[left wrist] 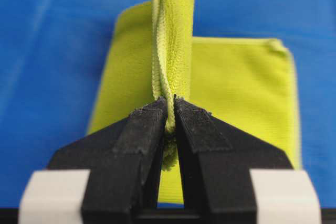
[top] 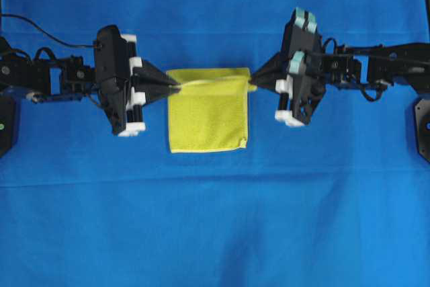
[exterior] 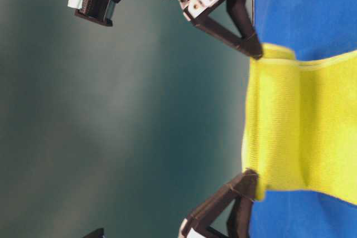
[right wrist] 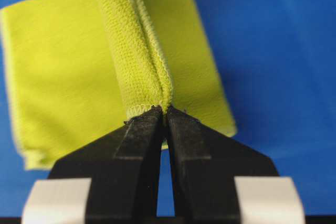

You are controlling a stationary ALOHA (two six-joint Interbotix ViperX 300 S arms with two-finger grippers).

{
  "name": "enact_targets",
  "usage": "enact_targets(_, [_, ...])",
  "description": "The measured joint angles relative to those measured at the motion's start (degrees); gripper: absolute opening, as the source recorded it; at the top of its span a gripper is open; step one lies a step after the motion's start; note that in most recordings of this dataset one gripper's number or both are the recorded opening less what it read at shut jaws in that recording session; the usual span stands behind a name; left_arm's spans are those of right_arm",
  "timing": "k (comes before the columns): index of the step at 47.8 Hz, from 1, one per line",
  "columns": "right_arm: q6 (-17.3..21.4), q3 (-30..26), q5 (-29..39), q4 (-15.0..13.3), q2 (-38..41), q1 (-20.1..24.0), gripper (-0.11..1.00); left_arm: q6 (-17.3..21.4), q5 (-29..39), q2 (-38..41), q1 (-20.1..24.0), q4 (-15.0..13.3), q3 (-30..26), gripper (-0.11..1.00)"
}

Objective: Fold a vertical towel.
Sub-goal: 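Lower the held corners onto the bottom edge and open both grippers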

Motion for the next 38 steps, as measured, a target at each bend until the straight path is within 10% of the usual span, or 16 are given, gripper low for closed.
enact_targets(38, [3.69,0.35,-4.04,1.76,9.32,6.15,0.04,-4.22,-2.2,12.74,-8.0,-0.09,-2.46,0.05])
